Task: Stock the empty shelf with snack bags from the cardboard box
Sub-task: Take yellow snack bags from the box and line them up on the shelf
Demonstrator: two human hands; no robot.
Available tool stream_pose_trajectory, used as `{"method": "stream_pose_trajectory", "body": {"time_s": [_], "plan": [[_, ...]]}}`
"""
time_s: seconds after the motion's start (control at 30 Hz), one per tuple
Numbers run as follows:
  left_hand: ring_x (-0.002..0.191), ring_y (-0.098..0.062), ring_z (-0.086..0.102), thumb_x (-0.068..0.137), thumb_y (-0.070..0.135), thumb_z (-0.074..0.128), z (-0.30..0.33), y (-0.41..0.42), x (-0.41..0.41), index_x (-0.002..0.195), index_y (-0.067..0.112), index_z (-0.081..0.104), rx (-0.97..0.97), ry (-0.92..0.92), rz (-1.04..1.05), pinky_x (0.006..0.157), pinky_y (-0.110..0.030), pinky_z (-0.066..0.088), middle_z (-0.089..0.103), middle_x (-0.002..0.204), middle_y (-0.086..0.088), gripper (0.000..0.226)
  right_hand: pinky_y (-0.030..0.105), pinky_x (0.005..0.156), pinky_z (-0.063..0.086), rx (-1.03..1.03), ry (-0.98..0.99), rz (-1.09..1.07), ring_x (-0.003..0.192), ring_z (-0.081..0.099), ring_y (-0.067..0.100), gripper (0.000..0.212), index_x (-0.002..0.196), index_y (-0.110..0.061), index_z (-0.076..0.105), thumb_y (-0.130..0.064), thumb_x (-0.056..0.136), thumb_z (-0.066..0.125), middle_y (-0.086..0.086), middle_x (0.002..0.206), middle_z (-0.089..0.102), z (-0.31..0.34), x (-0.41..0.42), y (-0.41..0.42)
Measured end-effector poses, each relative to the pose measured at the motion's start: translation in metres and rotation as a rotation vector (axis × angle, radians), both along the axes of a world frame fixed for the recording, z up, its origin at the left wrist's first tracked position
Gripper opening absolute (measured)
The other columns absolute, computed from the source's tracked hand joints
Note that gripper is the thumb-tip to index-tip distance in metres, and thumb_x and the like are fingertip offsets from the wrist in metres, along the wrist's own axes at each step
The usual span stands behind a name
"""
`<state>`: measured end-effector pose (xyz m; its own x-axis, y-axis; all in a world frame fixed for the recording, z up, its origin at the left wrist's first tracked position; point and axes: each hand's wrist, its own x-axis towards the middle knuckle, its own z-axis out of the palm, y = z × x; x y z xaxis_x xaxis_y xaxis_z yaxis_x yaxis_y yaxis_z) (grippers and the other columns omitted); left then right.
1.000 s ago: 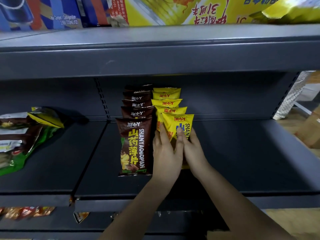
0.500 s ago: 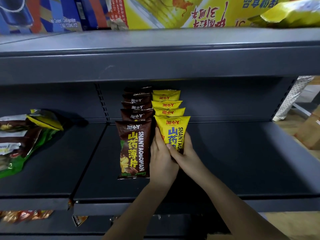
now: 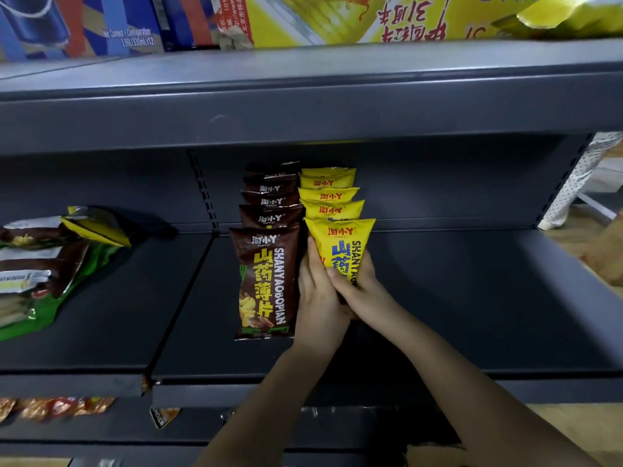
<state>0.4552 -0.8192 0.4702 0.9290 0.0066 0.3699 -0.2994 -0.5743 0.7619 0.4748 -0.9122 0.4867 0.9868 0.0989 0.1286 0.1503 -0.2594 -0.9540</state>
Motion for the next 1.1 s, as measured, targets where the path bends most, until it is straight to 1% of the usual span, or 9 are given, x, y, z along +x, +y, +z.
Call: {"method": "stream_pose_trajectory", "body": {"time_s": [0.13, 0.2, 0.3, 0.4, 0.67, 0.73, 0.9, 1.0, 1.1], "plan": [[0.126, -0.022, 0.034, 0.079, 0.015, 0.070, -0.007, 0.002, 0.011, 0.151, 0.013, 0.000, 0.102, -0.044, 0.059, 0.102, -0.014, 0.019, 0.019, 0.148, -0.003, 0.101, 0.029, 0.107, 0.029, -0.079, 0.069, -0.009, 0.134, 0.031, 0.013, 0.068, 0.143, -0.028, 0.022, -0.043, 0.088, 0.059, -0.008, 0.130, 0.030, 0.008, 0.007, 0.003], [0.125, -0.021, 0.034, 0.080, 0.017, 0.069, -0.006, 0.001, 0.011, 0.151, 0.013, -0.001, 0.102, -0.037, 0.071, 0.104, -0.019, 0.023, 0.019, 0.148, -0.001, 0.099, 0.026, 0.104, 0.028, -0.095, 0.050, -0.048, 0.133, 0.030, 0.013, 0.071, 0.144, -0.025, 0.023, -0.042, 0.087, 0.061, -0.008, 0.125, 0.029, 0.006, 0.009, 0.005], [0.129, -0.023, 0.033, 0.077, 0.017, 0.074, -0.003, 0.000, 0.007, 0.151, 0.015, -0.005, 0.046, -0.003, 0.059, 0.104, -0.025, 0.026, 0.024, 0.146, -0.005, 0.108, 0.026, 0.101, 0.030, -0.093, -0.005, -0.104, 0.130, 0.034, 0.012, 0.064, 0.138, -0.022, 0.036, -0.042, 0.084, 0.065, -0.008, 0.122, 0.037, 0.004, 0.010, 0.007], [0.137, -0.024, 0.025, 0.071, 0.017, 0.079, 0.000, 0.000, 0.002, 0.150, 0.019, -0.010, 0.025, 0.064, 0.039, 0.109, -0.036, 0.030, 0.025, 0.144, -0.008, 0.119, 0.034, 0.098, 0.043, -0.055, -0.050, -0.190, 0.118, 0.050, 0.016, 0.059, 0.120, -0.023, 0.052, -0.055, 0.073, 0.067, -0.002, 0.116, 0.053, 0.008, 0.015, 0.007], [0.143, -0.025, 0.014, 0.074, 0.019, 0.077, 0.003, -0.004, -0.005, 0.150, 0.010, -0.007, 0.090, 0.081, 0.071, 0.113, -0.034, 0.022, 0.017, 0.151, -0.012, 0.113, 0.042, 0.091, 0.051, -0.058, -0.029, -0.279, 0.107, 0.058, 0.014, 0.072, 0.114, -0.027, 0.053, -0.071, 0.058, 0.061, -0.001, 0.112, 0.057, 0.014, 0.025, 0.011], [0.143, -0.028, 0.018, 0.075, 0.019, 0.077, 0.001, -0.003, -0.010, 0.150, 0.003, 0.002, 0.159, 0.018, 0.091, 0.115, -0.037, 0.024, 0.019, 0.151, -0.017, 0.107, 0.040, 0.093, 0.050, -0.055, -0.039, -0.248, 0.109, 0.057, 0.014, 0.065, 0.114, -0.027, 0.053, -0.066, 0.063, 0.066, 0.000, 0.114, 0.058, 0.016, 0.020, 0.009], [0.140, -0.028, 0.029, 0.087, 0.019, 0.055, -0.006, 0.012, -0.030, 0.138, -0.004, 0.036, 0.291, -0.389, 0.145, 0.114, -0.037, 0.029, 0.037, 0.145, -0.018, 0.060, 0.023, 0.094, 0.034, -0.108, -0.071, -0.097, 0.123, 0.042, 0.014, 0.046, 0.123, -0.019, 0.048, -0.031, 0.083, 0.068, -0.004, 0.118, 0.045, 0.015, -0.005, -0.004], [0.141, -0.030, 0.027, 0.085, 0.009, 0.058, -0.002, 0.034, -0.040, 0.133, -0.003, 0.045, 0.325, -0.492, 0.178, 0.115, -0.042, 0.025, 0.040, 0.144, -0.016, 0.051, 0.021, 0.097, 0.032, -0.160, -0.053, 0.011, 0.125, 0.037, 0.011, 0.060, 0.131, -0.024, 0.040, -0.021, 0.081, 0.072, -0.008, 0.124, 0.040, 0.008, -0.016, -0.014], [0.141, -0.034, 0.022, 0.081, 0.014, 0.059, 0.000, 0.060, -0.039, 0.137, -0.001, 0.038, 0.381, -0.422, 0.253, 0.115, -0.047, 0.021, 0.033, 0.148, -0.018, 0.061, 0.037, 0.108, 0.035, -0.194, -0.021, 0.067, 0.130, 0.037, 0.012, 0.083, 0.139, -0.030, 0.029, -0.026, 0.072, 0.079, -0.006, 0.136, 0.040, -0.003, -0.017, -0.017]]}}
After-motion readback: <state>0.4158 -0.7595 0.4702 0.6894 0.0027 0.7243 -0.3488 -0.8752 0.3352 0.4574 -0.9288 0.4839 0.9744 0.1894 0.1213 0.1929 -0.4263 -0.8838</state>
